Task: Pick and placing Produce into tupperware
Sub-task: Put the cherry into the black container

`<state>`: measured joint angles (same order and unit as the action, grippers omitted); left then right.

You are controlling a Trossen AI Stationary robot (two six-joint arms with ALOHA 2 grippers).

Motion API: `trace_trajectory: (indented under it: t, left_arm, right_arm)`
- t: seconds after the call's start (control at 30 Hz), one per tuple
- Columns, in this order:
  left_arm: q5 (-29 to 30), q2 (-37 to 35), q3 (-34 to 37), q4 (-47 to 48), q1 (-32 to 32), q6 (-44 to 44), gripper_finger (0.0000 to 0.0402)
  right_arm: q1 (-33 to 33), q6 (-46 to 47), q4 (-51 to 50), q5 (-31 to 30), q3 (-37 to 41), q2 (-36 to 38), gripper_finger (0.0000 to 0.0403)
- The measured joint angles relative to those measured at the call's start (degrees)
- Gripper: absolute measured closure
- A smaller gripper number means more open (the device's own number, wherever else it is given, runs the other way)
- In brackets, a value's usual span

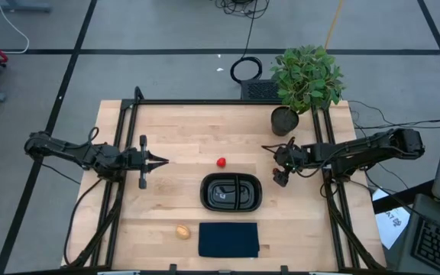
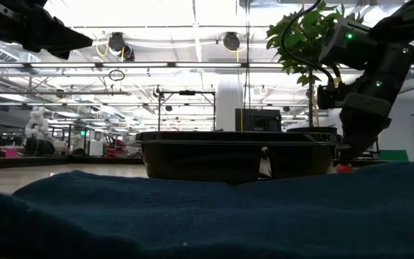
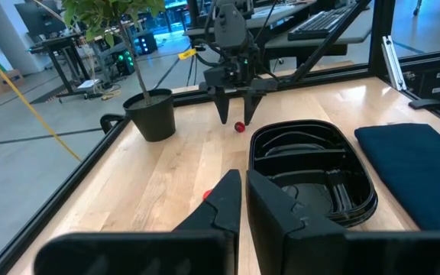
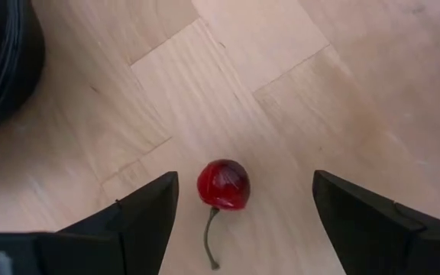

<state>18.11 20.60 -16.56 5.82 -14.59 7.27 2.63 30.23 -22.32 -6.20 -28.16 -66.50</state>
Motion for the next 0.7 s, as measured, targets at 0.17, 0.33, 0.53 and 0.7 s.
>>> trace_trajectory:
  t: [0.17,0.33,0.53,0.7]
  left_arm:
    - [0.0,0.0,0.0,0.1,0.0,0.0,0.0376]
    - [0.0,0.0,0.0,0.1,0.0,0.0,0.0376]
    - [0.0,0.0,0.0,0.1,0.0,0.0,0.0376]
    - [0.0,0.0,0.0,0.1,0.0,0.0,0.0376]
  right_arm:
    - [0.0,2.2,2.6,0.0,2.6,0.0,0.0112]
    - [0.0,3.4,4.9,-0.4,4.3,0.1,0.0112]
    - [0.0,3.4,6.8,-0.6,5.2,0.1,0.0112]
    - [0.0,3.1,7.8,-0.8,6.0,0.2,0.0112]
